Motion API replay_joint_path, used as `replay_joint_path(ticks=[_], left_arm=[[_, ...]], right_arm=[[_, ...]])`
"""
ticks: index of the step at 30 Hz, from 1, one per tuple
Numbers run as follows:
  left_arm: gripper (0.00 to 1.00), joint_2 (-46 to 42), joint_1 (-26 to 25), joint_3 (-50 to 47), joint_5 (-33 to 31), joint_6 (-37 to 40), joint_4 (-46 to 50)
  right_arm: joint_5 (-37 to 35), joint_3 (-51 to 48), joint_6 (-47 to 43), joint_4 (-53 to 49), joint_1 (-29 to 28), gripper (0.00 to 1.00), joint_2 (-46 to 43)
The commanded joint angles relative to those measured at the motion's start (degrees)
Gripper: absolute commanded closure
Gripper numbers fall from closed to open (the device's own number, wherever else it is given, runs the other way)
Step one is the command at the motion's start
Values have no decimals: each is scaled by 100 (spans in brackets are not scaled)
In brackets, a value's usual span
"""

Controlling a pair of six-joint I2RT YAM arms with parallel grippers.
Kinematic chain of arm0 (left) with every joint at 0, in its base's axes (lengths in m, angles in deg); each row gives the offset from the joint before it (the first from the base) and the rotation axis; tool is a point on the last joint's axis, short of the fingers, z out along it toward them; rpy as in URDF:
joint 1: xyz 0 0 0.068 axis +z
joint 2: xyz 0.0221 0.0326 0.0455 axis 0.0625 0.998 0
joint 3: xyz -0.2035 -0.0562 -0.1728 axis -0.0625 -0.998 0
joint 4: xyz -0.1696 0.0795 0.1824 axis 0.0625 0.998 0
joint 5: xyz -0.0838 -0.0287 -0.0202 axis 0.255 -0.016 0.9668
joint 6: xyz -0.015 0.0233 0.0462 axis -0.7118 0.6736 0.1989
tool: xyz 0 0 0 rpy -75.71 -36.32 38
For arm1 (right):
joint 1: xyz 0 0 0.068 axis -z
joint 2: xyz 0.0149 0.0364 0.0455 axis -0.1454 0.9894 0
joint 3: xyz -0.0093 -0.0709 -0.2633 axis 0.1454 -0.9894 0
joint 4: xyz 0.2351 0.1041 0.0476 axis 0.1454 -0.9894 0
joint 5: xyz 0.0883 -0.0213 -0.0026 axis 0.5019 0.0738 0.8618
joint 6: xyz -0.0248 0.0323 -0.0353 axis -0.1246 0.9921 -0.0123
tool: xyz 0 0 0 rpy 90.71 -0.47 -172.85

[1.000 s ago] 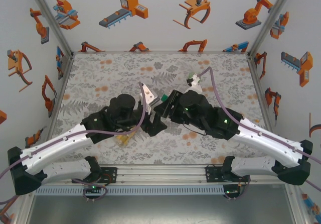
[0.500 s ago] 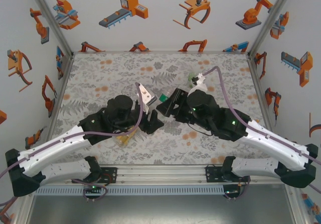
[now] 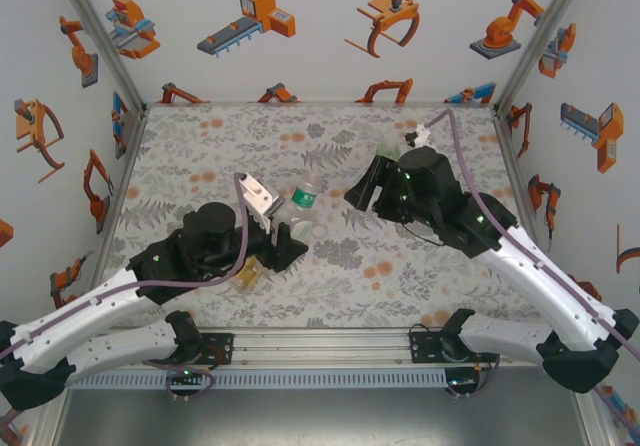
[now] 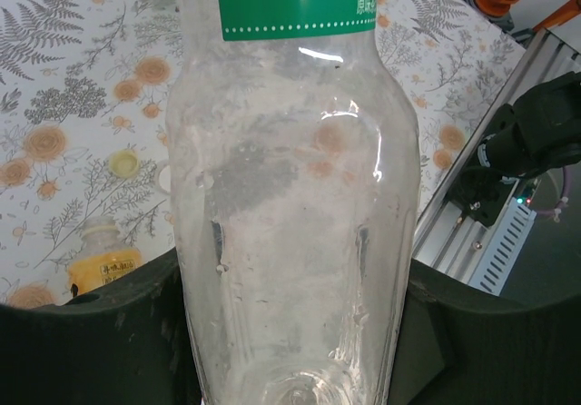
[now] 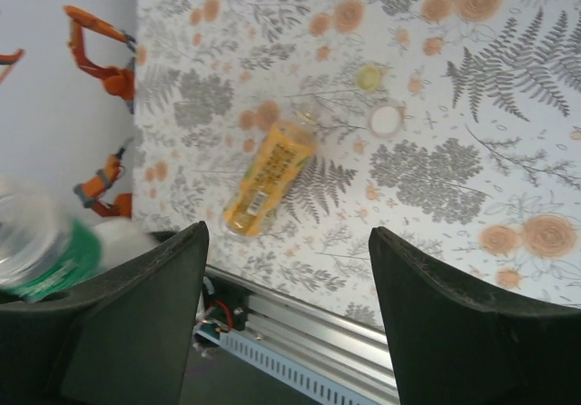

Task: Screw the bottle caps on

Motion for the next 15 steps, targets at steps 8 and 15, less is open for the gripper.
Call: replay_joint_path(ticks=[8, 15], left_arm=[[93, -995, 52, -363, -448, -418, 403], [92, -1624, 51, -522, -761, -581, 854]], right_arm=[[673, 237, -1013, -181, 363, 45, 1245], [528, 313, -1228, 43, 349, 52, 2111]])
